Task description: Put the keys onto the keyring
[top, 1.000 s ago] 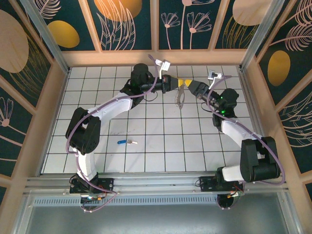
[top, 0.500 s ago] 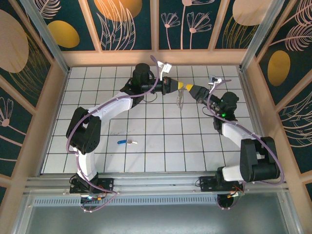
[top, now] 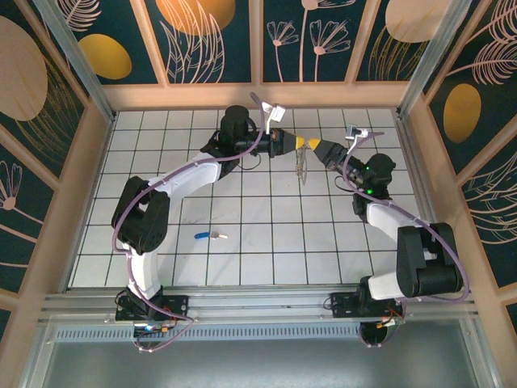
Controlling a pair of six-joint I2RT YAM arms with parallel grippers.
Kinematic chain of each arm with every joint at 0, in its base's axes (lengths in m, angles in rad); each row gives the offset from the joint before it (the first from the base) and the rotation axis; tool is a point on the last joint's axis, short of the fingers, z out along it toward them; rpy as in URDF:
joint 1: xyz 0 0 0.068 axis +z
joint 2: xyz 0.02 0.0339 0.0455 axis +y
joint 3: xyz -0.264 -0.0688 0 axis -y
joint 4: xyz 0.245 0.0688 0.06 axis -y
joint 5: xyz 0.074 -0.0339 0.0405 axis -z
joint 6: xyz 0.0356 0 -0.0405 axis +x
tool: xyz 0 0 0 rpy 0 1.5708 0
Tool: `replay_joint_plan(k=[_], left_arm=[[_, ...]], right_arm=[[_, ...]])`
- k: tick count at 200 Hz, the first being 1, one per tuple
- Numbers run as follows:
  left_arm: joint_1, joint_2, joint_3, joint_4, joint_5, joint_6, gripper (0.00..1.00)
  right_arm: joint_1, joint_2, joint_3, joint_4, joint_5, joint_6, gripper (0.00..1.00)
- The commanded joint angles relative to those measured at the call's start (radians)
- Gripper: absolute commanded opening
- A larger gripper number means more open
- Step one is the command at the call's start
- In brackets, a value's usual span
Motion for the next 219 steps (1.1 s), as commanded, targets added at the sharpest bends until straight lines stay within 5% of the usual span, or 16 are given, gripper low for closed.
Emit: replay_joint_plan(k=[1,75,219], left_arm=[[0.002,0.014,0.013,0.088,0.034,-0.037,0.00],[0.003,0.017,-0.004,0.140,0.034,-0.071,0.00],[0.001,0.014,-0.026,0.165,0.041,-0.081,0.00]], right_arm=[[0.012,0.013,0.012,0.078,-0.018,0.019,0.36],[0.041,0.038,0.023,0.090,-0.012,0.022,0.25],[0.014,0.009,0.023,0.078,-0.008,0.024,0.26]])
